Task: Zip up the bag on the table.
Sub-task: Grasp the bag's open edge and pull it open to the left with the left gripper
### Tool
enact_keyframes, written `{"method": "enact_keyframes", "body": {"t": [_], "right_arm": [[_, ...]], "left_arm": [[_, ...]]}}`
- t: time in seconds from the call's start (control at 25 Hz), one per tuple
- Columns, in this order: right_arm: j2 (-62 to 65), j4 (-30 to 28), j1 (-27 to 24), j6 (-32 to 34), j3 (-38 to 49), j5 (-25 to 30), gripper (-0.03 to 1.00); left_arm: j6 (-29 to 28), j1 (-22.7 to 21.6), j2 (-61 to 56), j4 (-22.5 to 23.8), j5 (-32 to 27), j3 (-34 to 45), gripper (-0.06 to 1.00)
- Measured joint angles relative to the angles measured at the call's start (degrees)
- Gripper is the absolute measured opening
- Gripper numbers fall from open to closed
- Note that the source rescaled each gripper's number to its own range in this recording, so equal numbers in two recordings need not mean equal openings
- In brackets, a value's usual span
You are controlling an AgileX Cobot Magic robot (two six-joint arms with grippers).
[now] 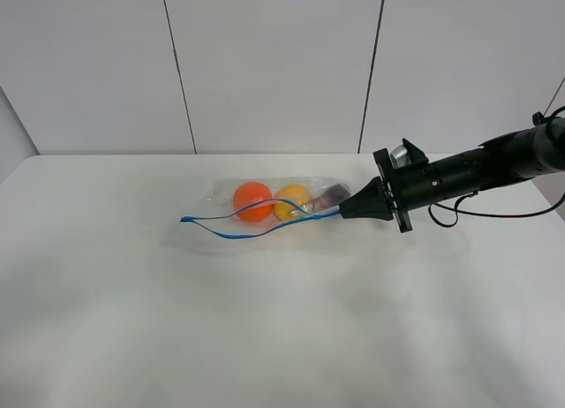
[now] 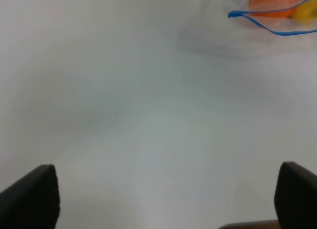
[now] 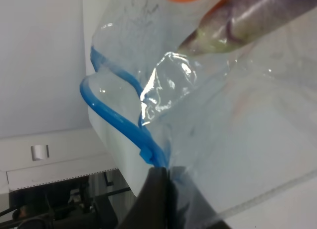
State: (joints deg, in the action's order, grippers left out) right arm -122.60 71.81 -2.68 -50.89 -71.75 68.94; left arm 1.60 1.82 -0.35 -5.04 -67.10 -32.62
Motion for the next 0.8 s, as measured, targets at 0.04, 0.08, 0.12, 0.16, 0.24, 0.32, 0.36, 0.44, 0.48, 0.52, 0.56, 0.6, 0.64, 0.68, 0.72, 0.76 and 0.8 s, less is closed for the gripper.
{"method": "enact_keyframes", "body": {"t": [0.04, 0.08, 0.12, 0.16, 0.24, 0.32, 0.36, 0.44, 0.48, 0.52, 0.56, 0.6, 0.64, 0.68, 0.72, 0.76, 0.8], "right_arm": [[0.00, -0.03, 0.00, 0.00, 0.00, 0.00, 0.00], [0.00, -0.03, 0.00, 0.00, 0.00, 0.00, 0.00], [0.00, -0.03, 0.00, 0.00, 0.00, 0.00, 0.00], [0.00, -0.03, 0.00, 0.00, 0.00, 0.00, 0.00], [0.00, -0.03, 0.00, 0.00, 0.00, 0.00, 0.00], [0.00, -0.03, 0.00, 0.00, 0.00, 0.00, 0.00], [0.00, -0.03, 0.00, 0.00, 0.00, 0.00, 0.00], [0.00, -0.03, 0.00, 0.00, 0.00, 0.00, 0.00], [0.00, -0.07, 0.00, 0.00, 0.00, 0.00, 0.00], [0.00, -0.07, 0.00, 0.00, 0.00, 0.00, 0.00], [0.00, -0.07, 0.00, 0.00, 0.00, 0.00, 0.00], [0.00, -0.09, 0.00, 0.00, 0.00, 0.00, 0.00], [0.00, -0.09, 0.00, 0.00, 0.00, 0.00, 0.00], [0.00, -0.09, 0.00, 0.00, 0.00, 0.00, 0.00], [0.00, -0.14, 0.00, 0.00, 0.00, 0.00, 0.00], [0.00, -0.22, 0.00, 0.00, 0.00, 0.00, 0.00], [0.00, -0.29, 0.00, 0.00, 0.00, 0.00, 0.00]], "left_arm": [[0.00, 0.00, 0.00, 0.00, 0.00, 0.00, 1.00], [0.00, 0.00, 0.00, 0.00, 0.00, 0.00, 1.00], [0.00, 0.00, 0.00, 0.00, 0.00, 0.00, 1.00], [0.00, 0.00, 0.00, 0.00, 0.00, 0.00, 1.00], [0.00, 0.00, 0.00, 0.67, 0.53, -0.28, 1.00], [-0.27, 0.00, 0.19, 1.79, 2.79, -1.42, 1.00], [-0.32, 0.00, 1.11, 2.29, 4.67, -2.36, 1.00], [-0.40, 0.00, 4.66, 2.53, 8.49, -4.53, 1.00], [-0.40, 0.00, 7.78, 2.59, 10.99, -5.59, 1.00], [-0.40, 0.00, 10.32, 2.70, 12.92, -6.44, 1.00], [-0.40, 0.00, 13.58, 2.69, 15.26, -7.41, 1.00], [-0.24, 0.00, 17.04, 2.69, 17.64, -8.42, 1.00], [0.04, 0.00, 20.02, 2.69, 19.63, -9.30, 1.00], [0.34, 0.00, 23.65, 2.71, 22.23, -10.56, 1.00], [0.78, 0.00, 27.19, 2.71, 24.00, -11.45, 1.00], [1.43, 0.00, 30.13, 2.71, 25.66, -12.36, 1.00], [1.97, 0.00, 34.25, 2.71, 27.51, -13.40, 1.00]]}}
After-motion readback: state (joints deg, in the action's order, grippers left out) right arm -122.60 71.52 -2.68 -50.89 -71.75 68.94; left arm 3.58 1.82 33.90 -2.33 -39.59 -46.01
